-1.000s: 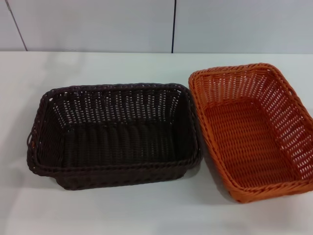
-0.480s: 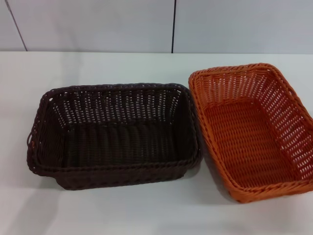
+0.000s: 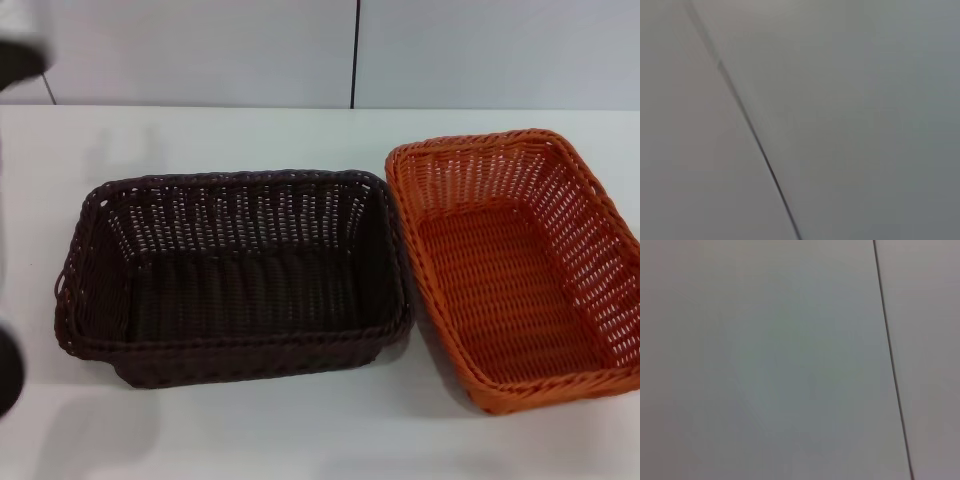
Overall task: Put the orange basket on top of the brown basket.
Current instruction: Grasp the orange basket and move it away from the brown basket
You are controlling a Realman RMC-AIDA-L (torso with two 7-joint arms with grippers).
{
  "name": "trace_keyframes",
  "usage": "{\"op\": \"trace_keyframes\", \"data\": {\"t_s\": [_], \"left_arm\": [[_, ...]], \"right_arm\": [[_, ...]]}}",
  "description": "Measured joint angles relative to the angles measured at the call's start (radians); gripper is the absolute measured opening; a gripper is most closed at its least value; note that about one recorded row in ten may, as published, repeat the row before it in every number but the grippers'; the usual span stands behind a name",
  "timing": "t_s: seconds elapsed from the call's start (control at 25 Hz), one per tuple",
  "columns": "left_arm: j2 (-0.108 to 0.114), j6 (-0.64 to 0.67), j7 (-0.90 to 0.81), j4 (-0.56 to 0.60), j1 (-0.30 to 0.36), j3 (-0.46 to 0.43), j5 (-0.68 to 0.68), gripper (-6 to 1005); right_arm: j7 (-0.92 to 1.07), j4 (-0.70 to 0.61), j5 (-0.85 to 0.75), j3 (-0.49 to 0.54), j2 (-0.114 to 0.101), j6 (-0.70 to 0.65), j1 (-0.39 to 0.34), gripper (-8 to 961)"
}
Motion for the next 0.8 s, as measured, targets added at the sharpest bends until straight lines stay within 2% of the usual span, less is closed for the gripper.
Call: {"op": "trace_keyframes", "data": {"t_s": [0.16, 0.28, 0.36, 0.48, 0.52, 0.56, 0.6, 0.64, 0.68, 0.72, 0.76, 0.8], "left_arm": [[0.007, -0.008, -0.545, 0.082, 0.135, -0.003, 0.205, 782], [0.003, 0.14, -0.831, 0.266, 0.176, -0.021, 0.391, 781], [0.001, 0.267, -0.963, 0.411, 0.188, -0.034, 0.46, 781], [0.0, 0.311, -1.068, 0.524, 0.212, -0.053, 0.462, 780], [-0.003, 0.321, -1.095, 0.624, 0.212, -0.083, 0.457, 779], [-0.003, 0.321, -1.095, 0.624, 0.212, -0.083, 0.457, 779], [-0.005, 0.325, -1.098, 0.676, 0.205, -0.095, 0.457, 778], [-0.007, 0.326, -1.1, 0.709, 0.2, -0.103, 0.456, 777], [-0.008, 0.324, -1.104, 0.755, 0.192, -0.109, 0.457, 777], [-0.009, 0.321, -1.107, 0.792, 0.186, -0.113, 0.453, 777], [-0.01, 0.319, -1.109, 0.806, 0.183, -0.114, 0.452, 777], [-0.011, 0.316, -1.111, 0.835, 0.178, -0.115, 0.44, 777]], "right_arm": [[0.0, -0.088, -0.005, -0.028, 0.001, 0.053, -0.027, 789], [0.0, -0.182, -0.013, -0.096, -0.006, 0.121, -0.036, 789], [0.001, -0.282, -0.07, -0.117, -0.021, 0.11, -0.042, 789], [0.001, -0.463, -0.197, -0.101, -0.061, -0.026, -0.057, 789], [0.002, -0.623, -0.242, -0.072, -0.106, -0.225, -0.064, 789], [0.002, -0.623, -0.242, -0.072, -0.106, -0.225, -0.064, 788], [0.002, -0.71, -0.254, -0.044, -0.13, -0.37, -0.061, 788], [0.002, -0.77, -0.259, -0.014, -0.141, -0.48, -0.057, 788], [0.001, -0.85, -0.267, 0.037, -0.154, -0.654, -0.052, 788], [0.001, -0.968, -0.275, 0.156, -0.154, -0.944, -0.039, 788], [0.001, -0.968, -0.275, 0.156, -0.154, -0.944, -0.039, 788], [0.001, -1.032, -0.278, 0.237, -0.148, -1.101, -0.026, 789]]}}
